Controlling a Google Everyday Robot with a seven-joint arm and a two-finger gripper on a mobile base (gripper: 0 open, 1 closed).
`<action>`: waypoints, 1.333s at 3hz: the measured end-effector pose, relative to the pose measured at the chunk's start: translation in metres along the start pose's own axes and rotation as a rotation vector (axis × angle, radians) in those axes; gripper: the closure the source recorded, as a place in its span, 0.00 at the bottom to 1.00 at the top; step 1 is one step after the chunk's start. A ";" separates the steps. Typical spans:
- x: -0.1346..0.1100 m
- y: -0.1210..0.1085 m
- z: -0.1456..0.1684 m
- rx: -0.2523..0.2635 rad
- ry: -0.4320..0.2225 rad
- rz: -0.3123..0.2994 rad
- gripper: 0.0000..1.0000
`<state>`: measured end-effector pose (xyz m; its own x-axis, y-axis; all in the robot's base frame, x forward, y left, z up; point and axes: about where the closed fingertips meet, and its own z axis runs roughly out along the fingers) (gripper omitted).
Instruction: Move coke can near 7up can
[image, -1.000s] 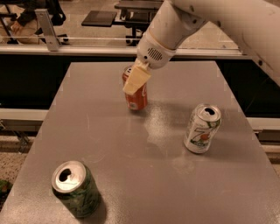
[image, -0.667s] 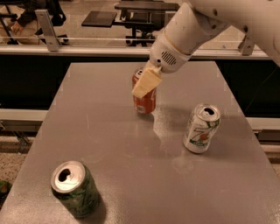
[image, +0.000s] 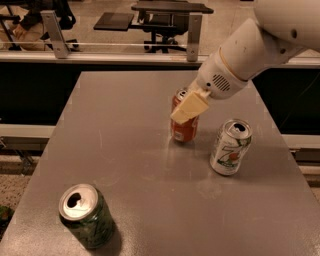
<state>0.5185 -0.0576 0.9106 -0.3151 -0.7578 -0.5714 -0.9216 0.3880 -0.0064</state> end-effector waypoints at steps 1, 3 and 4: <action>0.020 0.003 -0.011 0.025 -0.009 0.044 1.00; 0.044 0.004 -0.016 0.061 0.016 0.087 0.60; 0.048 0.005 -0.017 0.074 0.025 0.087 0.36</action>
Offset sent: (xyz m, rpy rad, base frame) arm -0.0256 -0.0525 -0.0197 -0.0100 0.0233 -0.1365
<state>0.4955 -0.1008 0.8971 -0.3994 -0.7319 -0.5521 -0.8715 0.4900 -0.0190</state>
